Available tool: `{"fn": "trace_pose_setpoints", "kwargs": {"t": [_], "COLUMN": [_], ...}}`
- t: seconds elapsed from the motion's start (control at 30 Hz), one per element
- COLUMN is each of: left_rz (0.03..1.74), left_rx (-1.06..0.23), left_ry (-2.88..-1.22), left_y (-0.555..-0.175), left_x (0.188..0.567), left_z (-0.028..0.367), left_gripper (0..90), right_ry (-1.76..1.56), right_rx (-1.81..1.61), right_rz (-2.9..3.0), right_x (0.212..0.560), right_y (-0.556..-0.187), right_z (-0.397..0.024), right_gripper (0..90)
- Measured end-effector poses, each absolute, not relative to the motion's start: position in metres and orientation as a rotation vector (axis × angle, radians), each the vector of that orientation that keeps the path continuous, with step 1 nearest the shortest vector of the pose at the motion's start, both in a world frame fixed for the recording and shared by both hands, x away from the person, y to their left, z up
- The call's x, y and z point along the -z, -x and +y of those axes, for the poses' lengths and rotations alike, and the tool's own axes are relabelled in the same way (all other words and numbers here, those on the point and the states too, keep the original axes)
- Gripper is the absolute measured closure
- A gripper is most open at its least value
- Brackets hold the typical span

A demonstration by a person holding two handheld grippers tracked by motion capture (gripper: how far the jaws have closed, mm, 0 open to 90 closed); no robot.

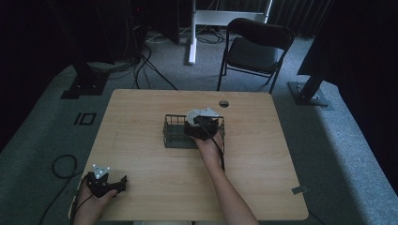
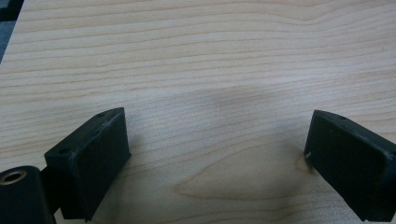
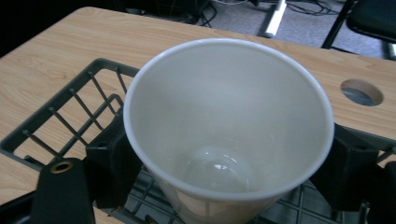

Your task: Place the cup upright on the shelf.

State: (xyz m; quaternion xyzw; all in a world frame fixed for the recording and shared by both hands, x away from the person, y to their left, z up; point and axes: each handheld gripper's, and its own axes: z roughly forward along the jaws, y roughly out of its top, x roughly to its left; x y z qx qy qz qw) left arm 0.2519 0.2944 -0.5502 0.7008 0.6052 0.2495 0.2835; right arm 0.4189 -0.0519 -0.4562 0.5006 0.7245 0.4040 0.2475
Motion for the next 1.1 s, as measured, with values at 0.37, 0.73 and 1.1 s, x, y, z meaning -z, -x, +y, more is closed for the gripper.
{"fn": "trace_pose_setpoints", "kwargs": {"t": [0.37, 0.73, 1.1], "left_rz": [1.620, 1.620, 1.620], "left_rx": [-0.667, -0.667, -0.667], "left_ry": [-1.876, -1.876, -1.876], "left_y": [-0.252, -0.252, -0.252], "left_x": [0.550, 0.550, 0.550], "left_z": [0.294, 0.294, 0.294], "left_gripper": [6.8, 6.8, 6.8], "right_ry": [-1.331, -1.283, -1.230], "right_rx": [-1.160, -1.164, -1.161], "right_rz": [2.024, 2.021, 2.040], "right_x": [0.458, 0.452, 0.452], "right_y": [-0.415, -0.404, -0.392], "right_z": [-0.058, -0.067, -0.077], "right_gripper": [13.0, 13.0, 13.2]}}
